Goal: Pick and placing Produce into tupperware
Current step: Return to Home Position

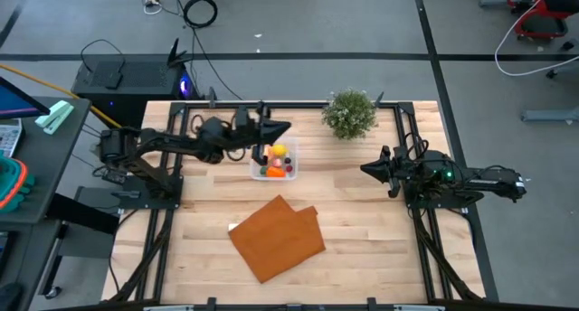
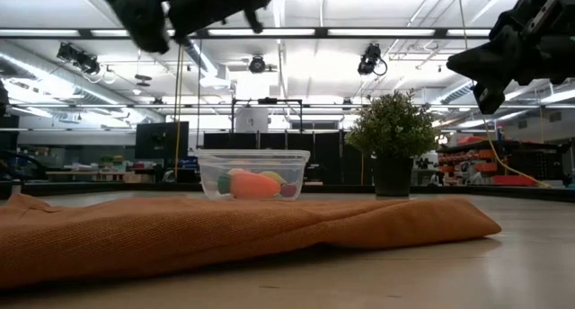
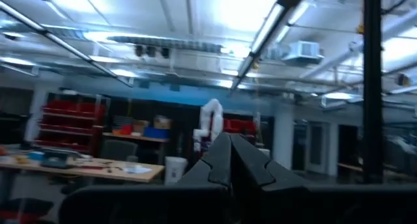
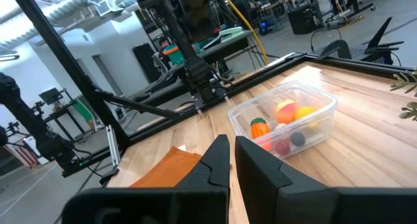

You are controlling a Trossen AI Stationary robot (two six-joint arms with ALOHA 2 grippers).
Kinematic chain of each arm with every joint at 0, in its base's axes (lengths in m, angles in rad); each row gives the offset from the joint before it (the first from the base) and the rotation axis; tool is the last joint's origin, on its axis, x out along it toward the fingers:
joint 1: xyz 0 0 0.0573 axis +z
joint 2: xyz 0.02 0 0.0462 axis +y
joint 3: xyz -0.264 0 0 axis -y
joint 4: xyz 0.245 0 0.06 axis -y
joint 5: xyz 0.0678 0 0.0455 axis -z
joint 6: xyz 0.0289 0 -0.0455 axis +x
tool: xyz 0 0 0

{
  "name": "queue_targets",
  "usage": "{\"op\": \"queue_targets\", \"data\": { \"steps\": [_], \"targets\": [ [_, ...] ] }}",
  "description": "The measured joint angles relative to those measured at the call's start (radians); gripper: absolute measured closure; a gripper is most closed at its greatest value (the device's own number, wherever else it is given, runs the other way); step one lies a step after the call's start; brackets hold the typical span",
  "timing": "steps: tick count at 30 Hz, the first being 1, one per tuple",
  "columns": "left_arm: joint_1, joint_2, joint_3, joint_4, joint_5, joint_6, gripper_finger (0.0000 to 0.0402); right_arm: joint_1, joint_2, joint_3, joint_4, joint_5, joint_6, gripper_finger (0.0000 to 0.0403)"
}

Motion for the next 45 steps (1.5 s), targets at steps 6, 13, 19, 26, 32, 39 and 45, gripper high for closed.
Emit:
{"op": "queue_targets", "data": {
  "steps": [6,13,19,26,32,39,45],
  "targets": [
    [0.005,-0.127,-0.152,0.019,-0.044,0.047,0.0397,0.0,0.0,0.0,0.001,-0.002,0.0,0.0403],
    [0.033,-0.323,-0.341,0.019,-0.071,0.051,0.0397,0.0,0.0,0.001,0.0,-0.002,0.0,0.0403],
    [0.014,-0.519,-0.495,0.016,-0.19,0.113,0.0394,0.0,0.0,0.001,0.0,-0.002,0.0,0.0403],
    [-0.008,-0.728,-0.607,-0.087,-0.245,0.19,0.0396,0.0,0.0,0.001,0.001,-0.002,0.0,0.0403],
    [-0.032,-0.92,-0.622,-0.377,-0.258,0.194,0.0397,0.0,0.0,0.001,0.0,-0.002,0.0,0.0403],
    [-0.089,-1.103,-0.569,-0.741,-0.293,0.164,0.0398,0.0,0.0,0.001,0.001,-0.002,0.0,0.0403],
    [-0.136,-1.211,-0.623,-0.735,-0.436,0.191,0.0398,0.0,0.0,0.001,0.001,-0.001,0.0,0.0403]
  ]
}}
